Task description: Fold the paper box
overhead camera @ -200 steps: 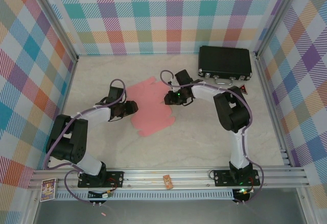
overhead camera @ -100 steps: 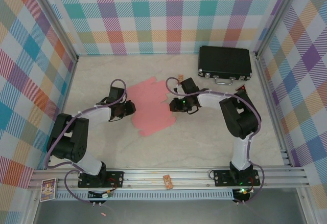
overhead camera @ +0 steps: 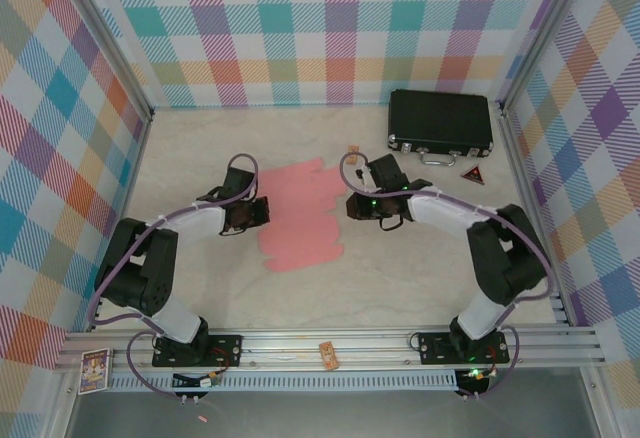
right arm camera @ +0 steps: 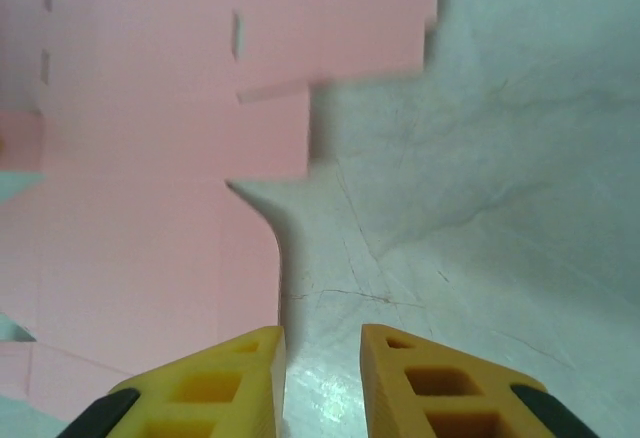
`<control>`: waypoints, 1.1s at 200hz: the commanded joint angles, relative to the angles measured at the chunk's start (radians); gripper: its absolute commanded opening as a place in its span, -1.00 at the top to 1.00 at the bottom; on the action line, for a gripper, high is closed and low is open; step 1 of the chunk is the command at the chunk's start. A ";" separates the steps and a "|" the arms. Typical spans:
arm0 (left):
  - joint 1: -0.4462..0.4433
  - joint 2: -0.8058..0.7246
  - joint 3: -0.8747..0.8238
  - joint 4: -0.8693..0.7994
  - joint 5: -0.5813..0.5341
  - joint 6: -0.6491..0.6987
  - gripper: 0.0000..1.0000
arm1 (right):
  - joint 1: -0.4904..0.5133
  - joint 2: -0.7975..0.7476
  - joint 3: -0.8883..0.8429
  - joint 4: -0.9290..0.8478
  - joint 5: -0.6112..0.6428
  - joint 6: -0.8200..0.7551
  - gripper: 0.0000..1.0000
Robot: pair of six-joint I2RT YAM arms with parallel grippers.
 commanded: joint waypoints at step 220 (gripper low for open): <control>0.157 0.283 0.460 -0.218 0.026 0.070 -0.54 | -0.095 0.620 0.808 -0.316 -0.070 -0.074 -0.21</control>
